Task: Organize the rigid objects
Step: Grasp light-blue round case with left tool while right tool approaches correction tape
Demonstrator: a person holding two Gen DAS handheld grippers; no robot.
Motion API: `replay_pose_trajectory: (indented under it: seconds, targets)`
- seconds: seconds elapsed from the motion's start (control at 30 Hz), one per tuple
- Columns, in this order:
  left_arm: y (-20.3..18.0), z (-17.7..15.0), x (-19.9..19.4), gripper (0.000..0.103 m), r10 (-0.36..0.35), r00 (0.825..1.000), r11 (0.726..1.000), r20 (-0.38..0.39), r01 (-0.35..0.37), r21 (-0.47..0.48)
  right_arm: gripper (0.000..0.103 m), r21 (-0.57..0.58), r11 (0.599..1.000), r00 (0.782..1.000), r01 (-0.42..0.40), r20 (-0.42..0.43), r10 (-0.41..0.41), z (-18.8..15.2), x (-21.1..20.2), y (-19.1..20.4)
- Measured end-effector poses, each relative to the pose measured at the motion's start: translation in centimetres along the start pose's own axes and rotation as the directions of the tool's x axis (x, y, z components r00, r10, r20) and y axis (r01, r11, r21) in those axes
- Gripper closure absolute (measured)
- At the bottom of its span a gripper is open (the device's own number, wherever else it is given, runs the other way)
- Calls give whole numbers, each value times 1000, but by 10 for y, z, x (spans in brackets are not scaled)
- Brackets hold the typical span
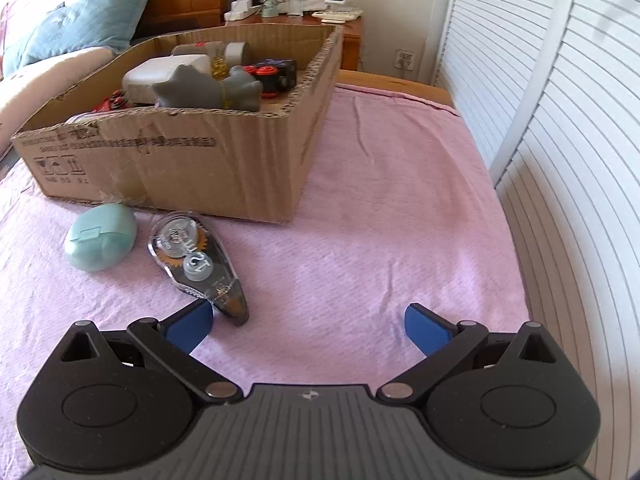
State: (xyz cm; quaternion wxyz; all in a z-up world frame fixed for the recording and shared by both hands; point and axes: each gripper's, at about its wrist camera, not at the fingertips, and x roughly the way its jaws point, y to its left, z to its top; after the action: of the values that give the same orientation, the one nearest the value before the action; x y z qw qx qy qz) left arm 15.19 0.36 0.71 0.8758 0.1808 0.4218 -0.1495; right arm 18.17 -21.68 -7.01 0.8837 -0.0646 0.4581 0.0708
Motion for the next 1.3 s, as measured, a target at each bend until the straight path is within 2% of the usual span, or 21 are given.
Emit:
replay_pose_trajectory:
  seconds: [0.07, 0.17, 0.43, 0.5, 0.67, 0.83, 0.9, 1.0, 1.07, 1.13, 1.3]
  targets:
    - [-5, -3, 17, 3, -23, 1000, 1000, -11, 23, -3, 0, 23, 1000, 1000, 15, 8, -15, -1, 0, -5]
    - [-11, -3, 41, 9, -53, 998, 999, -16, 53, -4, 0, 48, 998, 999, 33, 16, -34, -3, 0, -11]
    - [-8, 4, 78, 35, -165, 986, 986, 16, 165, -3, 0, 53, 998, 999, 37, 13, -38, -3, 1, -18]
    - [-7, 5, 84, 39, -194, 981, 981, 8, 194, -1, 0, 51, 998, 999, 36, 13, -36, -4, 1, -18]
    - [-7, 8, 90, 40, -245, 969, 969, 30, 245, 10, 0, 52, 998, 999, 36, 13, -37, -4, 2, -19]
    - [-16, 8, 86, 41, -306, 952, 950, 4, 305, 66, 0, 49, 998, 999, 35, 11, -36, -5, 1, -18]
    - [-18, 8, 85, 40, -299, 954, 951, 6, 297, 84, 0, 46, 998, 999, 34, 11, -35, -6, 0, -18]
    - [-17, 11, 89, 40, -289, 957, 956, 16, 288, 53, 0, 47, 998, 999, 35, 9, -36, -6, 0, -17]
    - [-17, 14, 91, 50, -283, 959, 959, 27, 282, 40, 0, 42, 999, 999, 32, 9, -32, -6, -1, -16]
    - [-17, 16, 91, 51, -276, 961, 961, 17, 275, 29, 0, 34, 999, 1000, 26, 8, -26, -8, -2, -14]
    - [-6, 6, 85, 51, -190, 982, 979, 11, 190, -70, 0, -11, 1000, 1000, -22, 7, 22, -13, -8, -2]
